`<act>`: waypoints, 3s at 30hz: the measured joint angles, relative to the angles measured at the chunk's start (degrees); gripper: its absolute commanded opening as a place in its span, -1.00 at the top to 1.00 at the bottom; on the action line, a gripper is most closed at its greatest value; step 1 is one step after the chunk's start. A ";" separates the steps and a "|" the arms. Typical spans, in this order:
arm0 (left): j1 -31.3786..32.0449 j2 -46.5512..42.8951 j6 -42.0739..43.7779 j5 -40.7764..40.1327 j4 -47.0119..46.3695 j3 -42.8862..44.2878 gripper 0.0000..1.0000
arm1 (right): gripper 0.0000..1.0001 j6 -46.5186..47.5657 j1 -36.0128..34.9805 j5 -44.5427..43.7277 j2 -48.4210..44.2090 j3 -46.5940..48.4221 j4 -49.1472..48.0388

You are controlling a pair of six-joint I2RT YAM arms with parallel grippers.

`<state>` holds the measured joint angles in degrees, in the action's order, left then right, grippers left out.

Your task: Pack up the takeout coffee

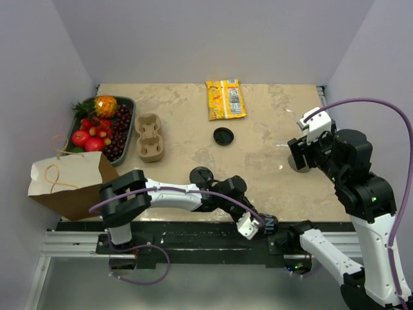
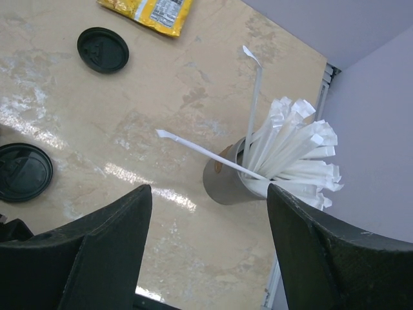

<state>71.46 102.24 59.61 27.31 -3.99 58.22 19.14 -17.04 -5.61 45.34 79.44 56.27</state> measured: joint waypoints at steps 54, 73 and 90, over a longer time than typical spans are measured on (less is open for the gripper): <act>-54.62 24.37 -32.52 -3.21 77.13 69.59 1.00 | -0.47 13.27 2.82 27.45 31.30 -3.96 -19.93; -55.89 33.68 -36.09 -1.95 77.50 72.91 0.60 | -0.48 14.08 -1.75 29.38 36.35 -3.96 -19.26; -55.89 33.66 -37.81 4.46 74.60 75.63 0.39 | -0.50 12.48 -2.84 29.11 36.33 -6.49 -19.50</act>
<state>15.57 135.90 21.80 31.77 70.61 133.84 31.62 -19.88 23.51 81.67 72.95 36.77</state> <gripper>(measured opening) 0.301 0.747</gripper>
